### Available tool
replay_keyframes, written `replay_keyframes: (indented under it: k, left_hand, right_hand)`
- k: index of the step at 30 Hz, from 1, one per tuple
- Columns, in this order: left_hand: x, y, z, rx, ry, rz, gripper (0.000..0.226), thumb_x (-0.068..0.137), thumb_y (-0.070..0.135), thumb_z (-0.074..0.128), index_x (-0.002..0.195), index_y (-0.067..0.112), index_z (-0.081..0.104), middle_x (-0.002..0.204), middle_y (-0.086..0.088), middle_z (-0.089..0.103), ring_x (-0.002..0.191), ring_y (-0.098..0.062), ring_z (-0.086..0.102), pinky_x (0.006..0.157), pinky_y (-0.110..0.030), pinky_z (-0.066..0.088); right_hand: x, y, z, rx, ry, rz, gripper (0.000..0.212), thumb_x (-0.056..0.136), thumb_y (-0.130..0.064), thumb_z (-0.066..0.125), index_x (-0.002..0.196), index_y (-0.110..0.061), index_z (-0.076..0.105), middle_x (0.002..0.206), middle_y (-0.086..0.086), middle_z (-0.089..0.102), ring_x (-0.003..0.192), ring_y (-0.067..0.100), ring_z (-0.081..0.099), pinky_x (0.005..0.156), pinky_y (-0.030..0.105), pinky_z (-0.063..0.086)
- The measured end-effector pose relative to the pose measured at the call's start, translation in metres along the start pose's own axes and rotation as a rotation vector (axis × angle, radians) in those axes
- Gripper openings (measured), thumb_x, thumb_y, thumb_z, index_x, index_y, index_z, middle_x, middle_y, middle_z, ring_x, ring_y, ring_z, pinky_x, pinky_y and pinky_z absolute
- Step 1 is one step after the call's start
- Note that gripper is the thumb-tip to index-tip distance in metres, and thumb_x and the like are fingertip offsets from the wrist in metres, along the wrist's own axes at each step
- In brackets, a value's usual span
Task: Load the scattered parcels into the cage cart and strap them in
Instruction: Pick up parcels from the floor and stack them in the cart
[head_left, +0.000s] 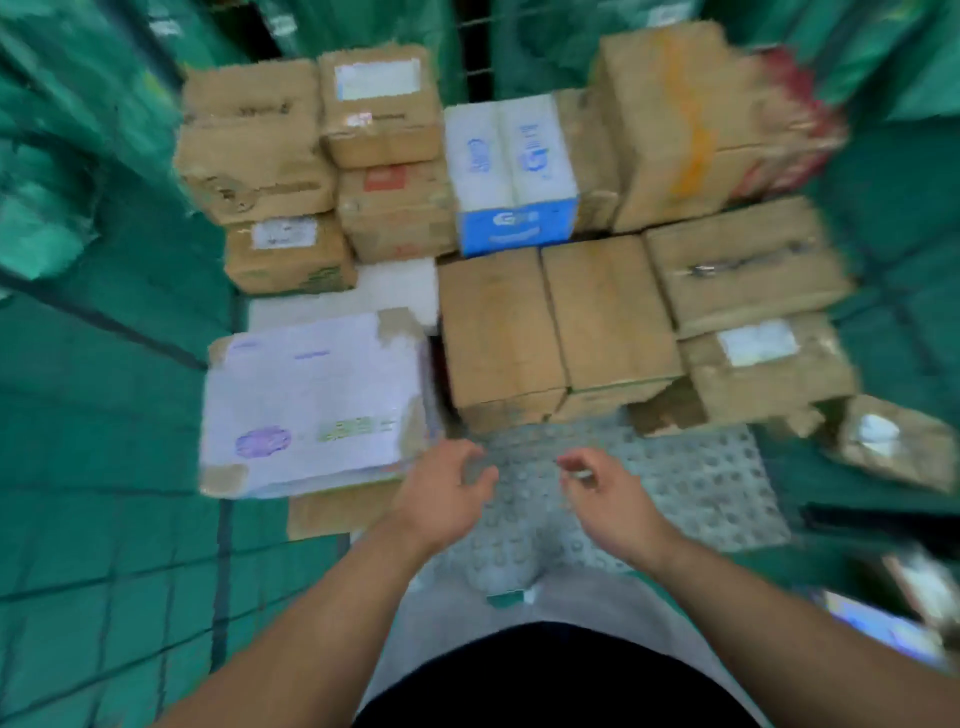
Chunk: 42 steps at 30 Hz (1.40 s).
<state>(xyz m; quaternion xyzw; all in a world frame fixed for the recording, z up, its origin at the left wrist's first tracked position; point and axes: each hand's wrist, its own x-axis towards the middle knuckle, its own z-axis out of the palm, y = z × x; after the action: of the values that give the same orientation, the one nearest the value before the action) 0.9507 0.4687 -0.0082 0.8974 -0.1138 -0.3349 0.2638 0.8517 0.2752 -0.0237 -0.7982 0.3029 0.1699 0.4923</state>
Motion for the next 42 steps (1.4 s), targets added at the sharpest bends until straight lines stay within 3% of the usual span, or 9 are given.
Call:
replay_keyframes:
  k: [3,8,13,15,18,23,32,36,42]
  left_hand:
    - [-0.011,0.022,0.028,0.141,-0.216,0.164,0.035,0.097,0.042,0.063,0.126,0.023,0.066,0.123,0.006,0.066,0.114,-0.014,0.062,0.093,-0.022,0.041]
    - [-0.016,0.064,0.062,0.324,-0.492,0.356,0.019,0.097,0.034,0.064,0.11,0.021,0.066,0.11,0.008,0.07,0.105,-0.016,0.068,0.088,-0.026,0.05]
    - [-0.04,0.113,0.118,0.47,-0.601,0.522,0.023,0.083,0.05,0.058,0.086,0.027,0.062,0.094,0.008,0.071,0.097,-0.018,0.069,0.093,-0.038,0.054]
    - [-0.071,0.139,0.141,0.502,-0.643,0.586,0.021,0.092,0.045,0.062,0.091,0.024,0.066,0.094,0.008,0.071,0.094,-0.015,0.068,0.086,-0.031,0.053]
    - [-0.123,0.168,0.188,0.575,-0.709,0.693,0.013,0.099,0.033,0.062,0.098,0.022,0.068,0.091,0.011,0.068,0.089,-0.012,0.065,0.072,-0.023,0.046]
    - [-0.201,0.204,0.292,0.707,-0.824,0.804,0.01,0.098,0.032,0.064,0.094,0.023,0.067,0.092,0.012,0.069,0.09,-0.012,0.065,0.08,-0.025,0.048]
    - [-0.351,0.266,0.496,0.954,-0.918,0.98,0.007,0.097,0.035,0.063,0.095,0.029,0.066,0.094,0.015,0.069,0.088,0.002,0.063,0.076,-0.017,0.045]
    - [-0.396,0.295,0.539,0.975,-0.958,0.996,0.005,0.097,0.034,0.065,0.096,0.029,0.067,0.095,0.015,0.071,0.089,0.007,0.063,0.067,-0.008,0.042]
    - [-0.408,0.349,0.623,1.02,-0.979,0.964,0.005,0.095,0.035,0.066,0.094,0.03,0.068,0.097,0.014,0.072,0.097,0.001,0.066,0.078,-0.014,0.047]
  right_hand:
    - [-0.038,0.025,-0.019,-0.015,0.075,0.083,0.02,0.102,-0.029,0.055,0.119,-0.029,0.066,0.122,-0.004,0.065,0.088,0.011,0.061,0.084,0.024,0.045]
    - [-0.131,0.06,-0.031,0.224,0.389,0.302,0.021,0.102,-0.032,0.052,0.118,-0.029,0.067,0.11,-0.012,0.067,0.092,0.009,0.06,0.078,0.019,0.044]
    - [-0.224,0.105,-0.014,0.532,0.654,0.433,0.02,0.102,-0.025,0.054,0.115,-0.02,0.069,0.101,0.002,0.073,0.08,0.023,0.068,0.055,0.008,0.044]
    - [-0.257,0.125,-0.011,0.594,0.733,0.477,0.019,0.101,-0.024,0.054,0.112,-0.021,0.069,0.087,-0.002,0.07,0.062,0.013,0.06,0.048,0.012,0.043]
    - [-0.314,0.168,-0.005,0.692,0.859,0.563,0.017,0.1,-0.026,0.053,0.107,-0.026,0.068,0.079,-0.011,0.065,0.047,0.001,0.051,0.046,0.016,0.044]
    - [-0.411,0.251,-0.005,0.847,1.031,0.649,0.016,0.099,-0.027,0.054,0.104,-0.025,0.068,0.079,-0.01,0.065,0.048,0.005,0.05,0.046,0.018,0.044]
    - [-0.596,0.441,-0.02,0.946,1.119,0.874,0.022,0.097,-0.028,0.047,0.106,-0.026,0.068,0.092,-0.01,0.067,0.066,0.011,0.059,0.068,0.026,0.053]
    - [-0.651,0.487,-0.035,1.03,1.144,0.942,0.025,0.097,-0.027,0.044,0.107,-0.026,0.067,0.093,-0.008,0.069,0.064,0.013,0.061,0.064,0.028,0.055]
    - [-0.681,0.557,-0.073,1.173,1.23,0.998,0.023,0.098,-0.025,0.046,0.11,-0.025,0.066,0.097,-0.005,0.069,0.058,0.013,0.057,0.054,0.024,0.05]
